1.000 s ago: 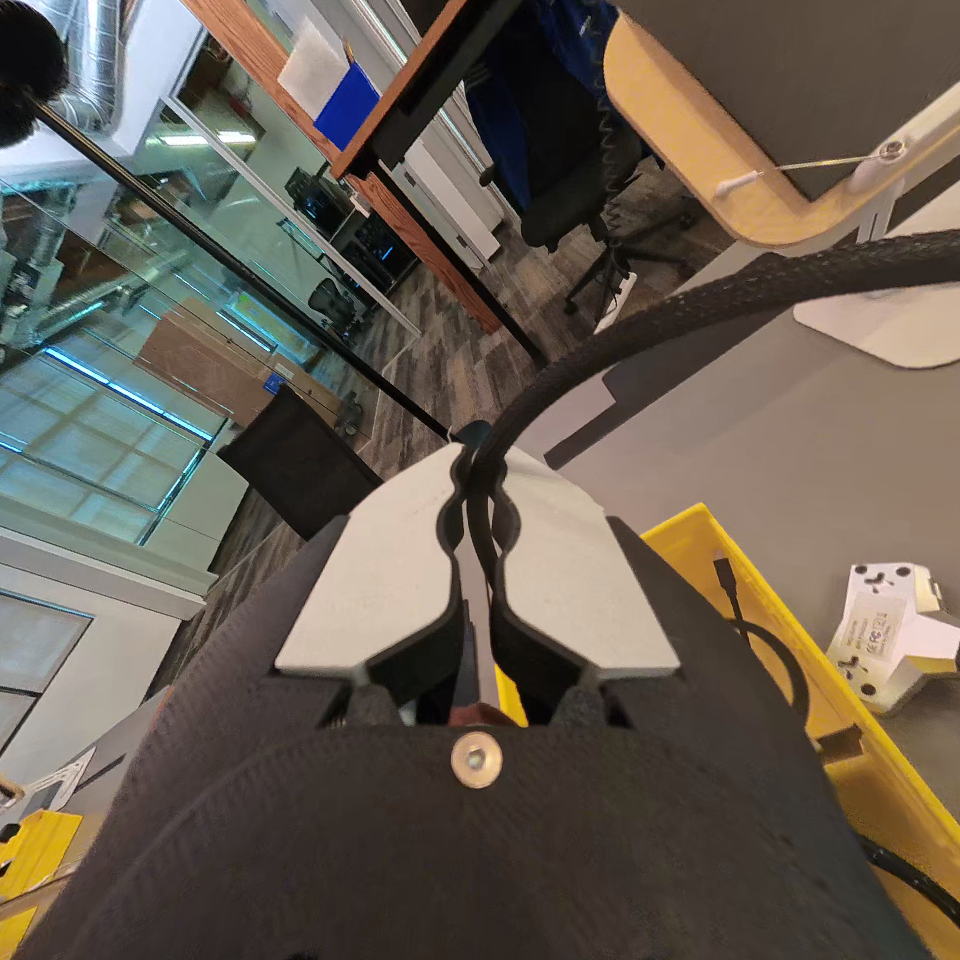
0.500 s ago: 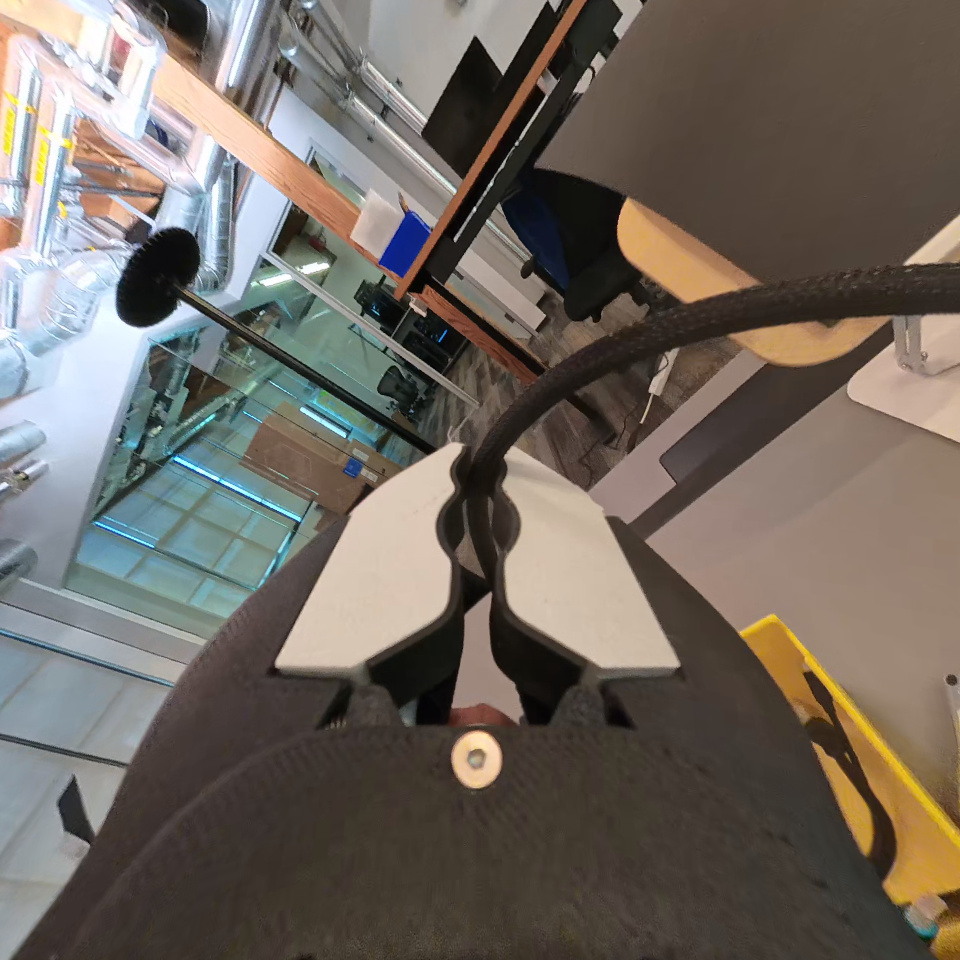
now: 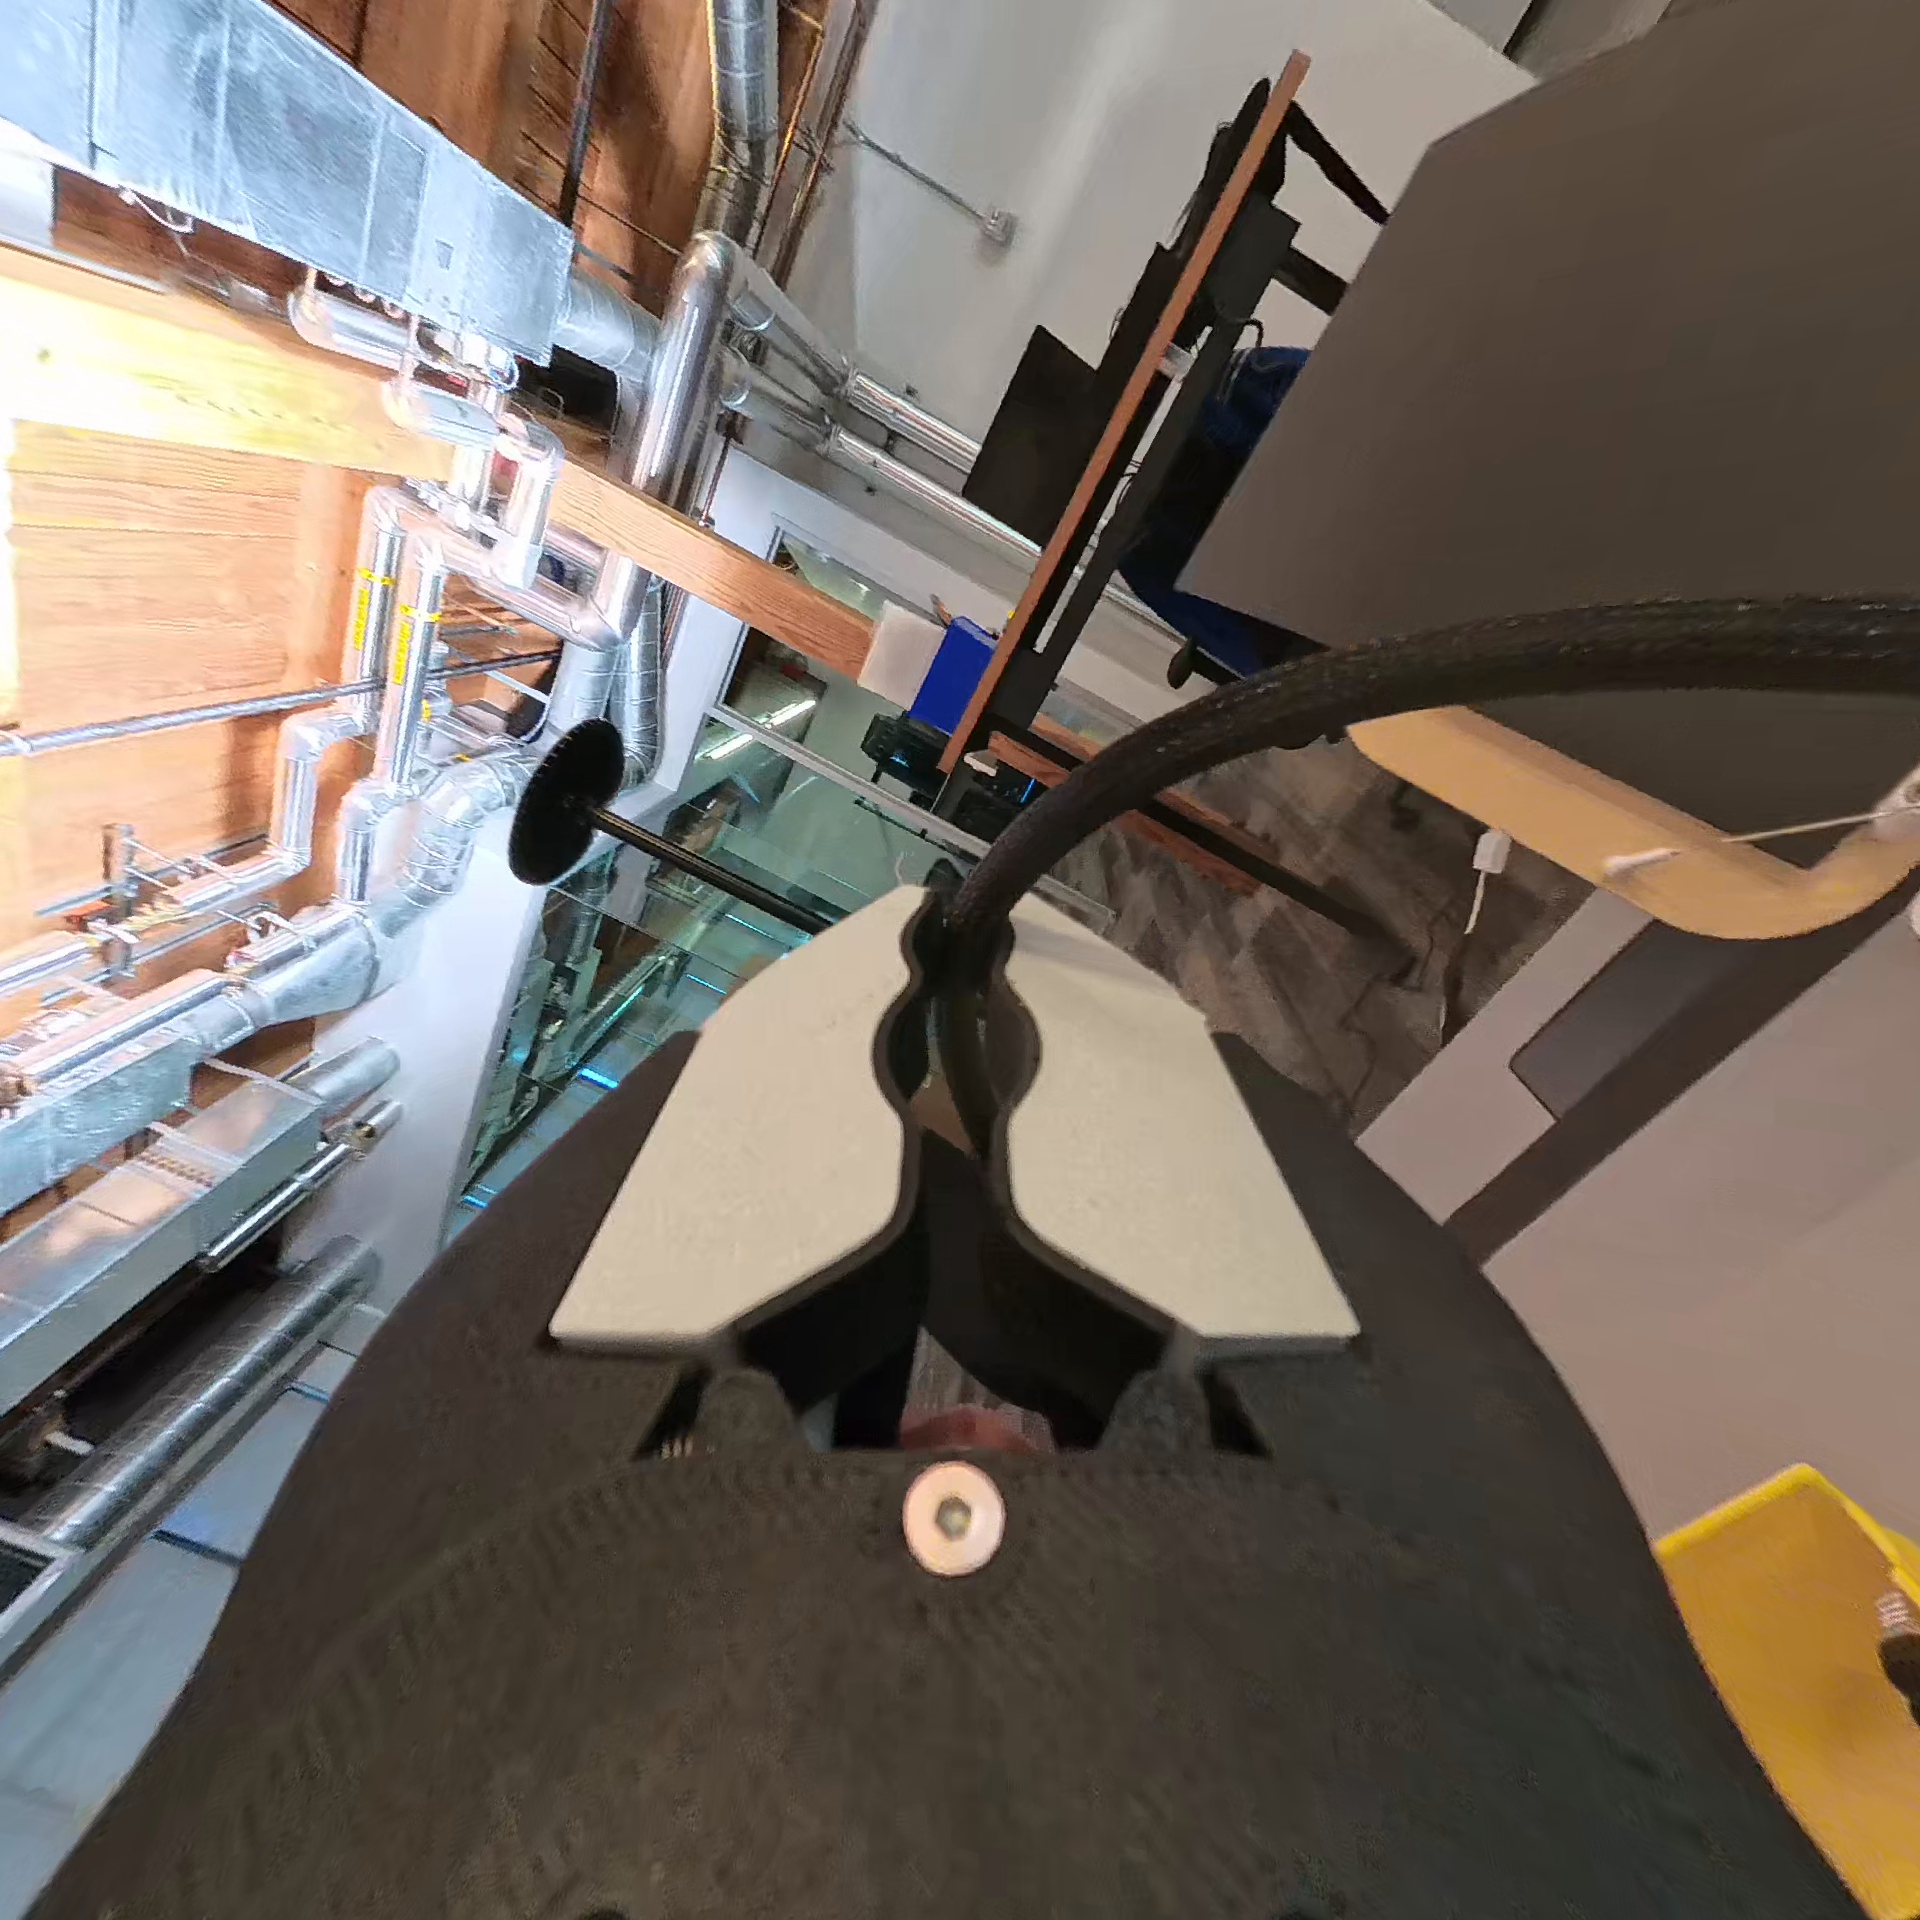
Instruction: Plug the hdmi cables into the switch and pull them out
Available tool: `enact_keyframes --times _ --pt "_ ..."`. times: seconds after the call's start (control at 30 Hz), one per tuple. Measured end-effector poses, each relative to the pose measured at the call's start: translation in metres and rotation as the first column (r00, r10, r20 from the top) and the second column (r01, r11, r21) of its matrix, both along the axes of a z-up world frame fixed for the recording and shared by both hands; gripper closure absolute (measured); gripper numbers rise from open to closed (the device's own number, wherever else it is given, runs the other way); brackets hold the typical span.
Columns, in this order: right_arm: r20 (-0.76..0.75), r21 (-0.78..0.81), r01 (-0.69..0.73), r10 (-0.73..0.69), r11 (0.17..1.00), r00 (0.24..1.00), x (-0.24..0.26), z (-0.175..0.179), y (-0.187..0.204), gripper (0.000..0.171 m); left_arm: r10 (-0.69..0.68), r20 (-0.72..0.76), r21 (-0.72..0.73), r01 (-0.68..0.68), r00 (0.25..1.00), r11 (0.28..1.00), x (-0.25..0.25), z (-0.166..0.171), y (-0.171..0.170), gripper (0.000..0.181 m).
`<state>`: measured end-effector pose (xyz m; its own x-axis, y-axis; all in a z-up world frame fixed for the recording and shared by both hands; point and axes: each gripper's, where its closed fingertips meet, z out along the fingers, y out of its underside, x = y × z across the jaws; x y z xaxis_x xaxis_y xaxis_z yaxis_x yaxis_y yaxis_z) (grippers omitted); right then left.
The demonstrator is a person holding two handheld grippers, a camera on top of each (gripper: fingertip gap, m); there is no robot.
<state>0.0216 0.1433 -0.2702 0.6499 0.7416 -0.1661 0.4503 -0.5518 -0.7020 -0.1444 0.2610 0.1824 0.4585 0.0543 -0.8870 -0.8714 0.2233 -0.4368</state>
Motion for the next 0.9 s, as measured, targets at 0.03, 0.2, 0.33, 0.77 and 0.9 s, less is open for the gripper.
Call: enact_keyframes --times 0.03,0.2,0.33,0.77,0.9 --pt "-0.001 0.000 -0.001 0.001 1.000 1.000 0.000 0.000 0.000 0.146 -0.002 -0.004 0.008 0.002 1.000 1.000 0.003 0.007 -0.001 0.176" --pt "-0.005 0.003 0.000 0.000 1.000 1.000 -0.001 0.001 0.001 0.146 -0.023 -0.054 -0.002 0.023 0.998 1.000 0.029 0.018 -0.006 0.176" --pt "-0.010 0.006 0.013 -0.013 1.000 1.000 0.003 0.003 0.002 0.146 -0.035 -0.106 -0.045 0.030 0.994 0.999 0.052 0.003 -0.004 0.176" --pt "-0.029 0.002 0.048 -0.047 0.999 0.998 0.013 0.004 0.009 0.146 -0.116 -0.198 -0.029 0.112 0.973 0.993 0.122 0.013 -0.012 0.176" --pt "-0.036 0.004 0.056 -0.056 0.998 0.998 0.016 0.006 0.010 0.146 -0.140 -0.221 -0.037 0.135 0.965 0.990 0.144 0.009 -0.016 0.176"
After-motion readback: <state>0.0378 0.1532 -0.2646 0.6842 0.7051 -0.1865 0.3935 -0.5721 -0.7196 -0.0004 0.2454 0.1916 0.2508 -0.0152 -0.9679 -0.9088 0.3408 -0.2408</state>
